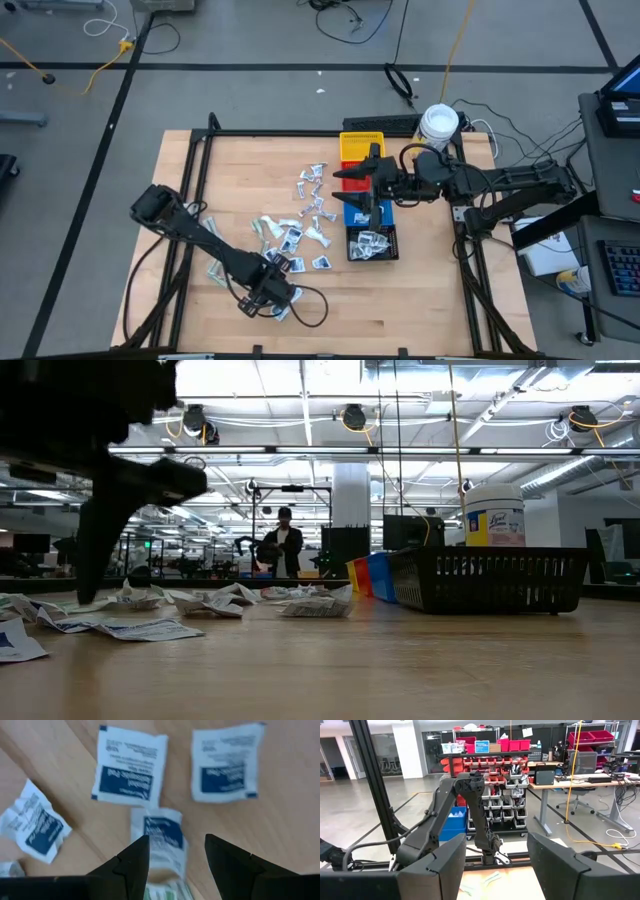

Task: Pick & Place First Aid Supplies
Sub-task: Put the blue alcohol pad into the blue bin

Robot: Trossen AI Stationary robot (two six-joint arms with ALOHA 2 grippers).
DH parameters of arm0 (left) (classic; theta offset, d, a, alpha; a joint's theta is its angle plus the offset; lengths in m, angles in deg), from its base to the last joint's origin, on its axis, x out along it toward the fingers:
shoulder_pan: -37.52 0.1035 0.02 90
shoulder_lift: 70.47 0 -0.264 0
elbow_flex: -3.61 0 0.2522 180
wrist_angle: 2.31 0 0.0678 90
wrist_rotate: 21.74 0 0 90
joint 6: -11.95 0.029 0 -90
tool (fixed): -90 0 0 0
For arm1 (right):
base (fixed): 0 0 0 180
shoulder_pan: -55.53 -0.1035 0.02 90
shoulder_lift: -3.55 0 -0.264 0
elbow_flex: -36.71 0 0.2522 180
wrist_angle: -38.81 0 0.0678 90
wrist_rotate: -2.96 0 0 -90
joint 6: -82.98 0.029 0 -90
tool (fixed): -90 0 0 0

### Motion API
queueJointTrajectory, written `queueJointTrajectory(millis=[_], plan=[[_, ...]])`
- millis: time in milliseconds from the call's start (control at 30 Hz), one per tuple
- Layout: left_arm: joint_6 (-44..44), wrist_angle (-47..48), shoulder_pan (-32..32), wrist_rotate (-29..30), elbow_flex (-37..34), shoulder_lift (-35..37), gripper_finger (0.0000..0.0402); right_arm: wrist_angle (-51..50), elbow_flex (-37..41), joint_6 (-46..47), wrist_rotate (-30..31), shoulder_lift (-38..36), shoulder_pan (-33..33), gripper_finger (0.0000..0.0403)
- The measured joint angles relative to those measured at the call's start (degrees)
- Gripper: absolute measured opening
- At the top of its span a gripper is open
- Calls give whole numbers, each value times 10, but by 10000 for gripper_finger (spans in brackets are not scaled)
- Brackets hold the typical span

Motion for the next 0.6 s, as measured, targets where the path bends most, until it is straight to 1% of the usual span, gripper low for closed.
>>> queueJointTrajectory(millis=[67, 133, 233, 400, 467, 600], plan=[[0, -1, 4, 4, -7, 0, 182, -1, 0, 0, 0, 0, 0, 208], [-5, 1, 7, 4, -13, 0, 161, -1, 0, 1, -1, -1, 0, 208], [-7, -1, 11, 4, -19, 0, 114, -1, 0, 1, -1, -5, 0, 208], [2, -28, 13, -3, -33, 1, 22, -2, 0, 1, 0, -7, 0, 208], [-11, -36, 13, -7, -37, 2, 8, -1, 0, 1, 0, -8, 0, 208], [-34, -30, 12, -5, -37, 4, 3, -2, 0, 1, 0, -8, 0, 208]])
